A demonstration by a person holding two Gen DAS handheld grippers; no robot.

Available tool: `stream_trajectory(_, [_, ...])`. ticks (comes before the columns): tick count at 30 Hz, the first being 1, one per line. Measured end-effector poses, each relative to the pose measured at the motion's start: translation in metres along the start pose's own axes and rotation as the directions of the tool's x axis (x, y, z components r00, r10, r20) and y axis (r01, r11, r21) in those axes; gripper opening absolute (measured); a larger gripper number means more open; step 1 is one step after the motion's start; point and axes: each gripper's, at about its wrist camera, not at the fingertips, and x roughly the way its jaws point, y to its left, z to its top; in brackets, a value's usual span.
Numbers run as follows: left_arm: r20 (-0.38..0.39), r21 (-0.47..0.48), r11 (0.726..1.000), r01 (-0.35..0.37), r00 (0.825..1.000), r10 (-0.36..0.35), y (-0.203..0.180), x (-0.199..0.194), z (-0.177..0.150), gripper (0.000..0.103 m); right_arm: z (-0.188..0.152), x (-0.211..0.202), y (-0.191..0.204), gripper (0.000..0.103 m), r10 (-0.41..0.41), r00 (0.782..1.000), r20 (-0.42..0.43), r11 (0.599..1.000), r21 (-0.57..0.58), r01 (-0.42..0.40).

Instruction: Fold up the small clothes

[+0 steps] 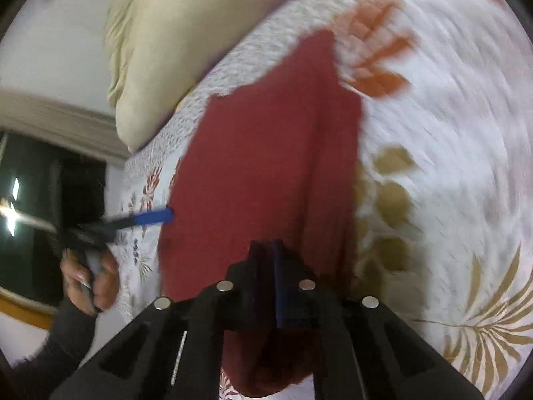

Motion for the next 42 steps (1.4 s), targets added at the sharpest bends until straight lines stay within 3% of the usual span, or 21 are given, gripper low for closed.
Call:
stream_trajectory(1, [0.005, -0.017, 1.0, -0.008, 1.0, 0.008, 0.005, 0.002, -0.001, 0.074, -0.001, -0.007, -0.002, 0.0, -0.023, 1.0, 0.021, 0.999, 0.023, 0.023])
stream_trajectory(3, [0.048, -0.046, 0.999, 0.019, 0.999, -0.017, 0.002, -0.01, 0.0, 0.079, -0.008, -0.025, 0.01, 0.008, -0.081, 0.994, 0.071, 0.997, 0.006, 0.081])
stream_trajectory(4, [0.08, -0.048, 0.997, 0.06, 0.995, -0.056, -0.002, -0.022, -0.004, 0.088, -0.012, -0.032, 0.019, 0.008, -0.038, 0.996, 0.078, 0.999, -0.007, 0.039])
stream_trajectory(7, [0.13, -0.025, 0.994, 0.105, 0.986, -0.1, -0.013, -0.039, -0.021, 0.09, -0.028, -0.034, 0.048, 0.017, 0.022, 0.997, 0.068, 0.996, -0.083, -0.016])
stream_trajectory(9, [0.13, -0.051, 0.996, 0.079, 0.989, -0.072, -0.007, -0.041, -0.036, 0.091, -0.033, -0.028, 0.048, 0.02, 0.017, 0.998, 0.053, 0.995, -0.103, -0.012])
stream_trajectory(12, [0.147, -0.143, 0.988, 0.067, 0.988, -0.046, 0.014, -0.045, -0.056, 0.09, -0.035, 0.007, 0.027, 0.032, -0.124, 0.992, 0.0, 0.992, -0.036, 0.124])
stream_trajectory(14, [0.156, -0.176, 0.982, 0.072, 0.987, -0.045, 0.024, -0.053, -0.07, 0.091, -0.037, -0.003, 0.023, 0.036, -0.045, 0.998, 0.034, 0.999, 0.001, 0.045])
stream_trajectory(15, [0.162, -0.179, 0.982, 0.061, 0.986, -0.031, 0.03, -0.06, -0.077, 0.092, -0.036, -0.013, 0.025, 0.049, -0.008, 0.998, 0.063, 1.0, 0.008, 0.008])
stream_trajectory(16, [0.163, -0.183, 0.982, 0.05, 0.986, -0.02, 0.034, -0.063, -0.081, 0.095, -0.039, -0.027, 0.026, 0.071, 0.03, 0.994, 0.103, 0.999, 0.016, -0.032])
stream_trajectory(18, [0.15, -0.208, 0.977, 0.04, 0.989, -0.009, 0.045, -0.064, -0.089, 0.095, -0.037, -0.043, 0.02, 0.081, 0.049, 0.988, 0.149, 0.996, 0.06, -0.058])
stream_trajectory(20, [0.136, -0.236, 0.971, 0.046, 0.991, -0.014, 0.054, -0.057, -0.092, 0.095, -0.036, -0.049, 0.006, 0.081, 0.082, 0.987, 0.139, 0.989, 0.11, -0.098])
stream_trajectory(23, [0.135, -0.248, 0.961, 0.127, 0.986, -0.096, 0.057, -0.043, -0.088, 0.095, -0.033, -0.051, -0.012, 0.083, 0.107, 0.989, 0.105, 0.98, 0.155, -0.123])
stream_trajectory(27, [0.138, -0.259, 0.954, 0.152, 0.983, -0.119, 0.065, -0.025, -0.085, 0.095, -0.008, -0.043, -0.026, 0.084, 0.164, 0.983, 0.081, 0.962, 0.208, -0.177])
stream_trajectory(32, [0.163, -0.233, 0.942, 0.242, 0.965, -0.208, 0.067, -0.008, -0.075, 0.095, 0.042, -0.011, -0.035, 0.084, 0.128, 0.991, 0.047, 0.968, 0.213, -0.135])
stream_trajectory(36, [0.118, -0.193, 0.939, 0.286, 0.957, -0.267, 0.063, 0.014, -0.065, 0.095, 0.073, 0.014, -0.039, 0.085, 0.098, 0.995, 0.02, 0.975, 0.2, -0.1])
stream_trajectory(42, [0.131, -0.198, 0.903, 0.381, 0.923, -0.361, 0.07, 0.024, -0.065, 0.096, 0.103, 0.049, -0.034, 0.087, 0.111, 0.993, -0.028, 0.98, 0.167, -0.105])
